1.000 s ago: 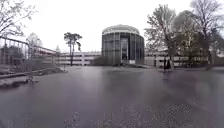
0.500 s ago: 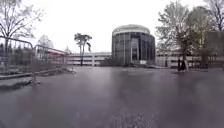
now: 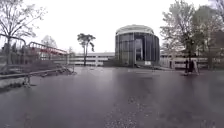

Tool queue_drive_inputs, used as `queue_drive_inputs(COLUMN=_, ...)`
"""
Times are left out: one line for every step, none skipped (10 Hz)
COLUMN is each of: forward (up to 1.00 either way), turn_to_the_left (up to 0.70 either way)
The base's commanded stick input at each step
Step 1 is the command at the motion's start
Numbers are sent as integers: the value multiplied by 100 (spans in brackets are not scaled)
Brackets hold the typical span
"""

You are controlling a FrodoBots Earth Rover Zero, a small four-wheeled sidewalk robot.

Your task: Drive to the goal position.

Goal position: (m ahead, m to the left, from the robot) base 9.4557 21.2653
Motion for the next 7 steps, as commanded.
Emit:
queue_drive_inputs(forward=100, turn_to_the_left=0)
queue_drive_inputs(forward=100, turn_to_the_left=0)
queue_drive_inputs(forward=100, turn_to_the_left=0)
queue_drive_inputs(forward=100, turn_to_the_left=0)
queue_drive_inputs(forward=100, turn_to_the_left=0)
queue_drive_inputs(forward=100, turn_to_the_left=0)
queue_drive_inputs(forward=100, turn_to_the_left=0)
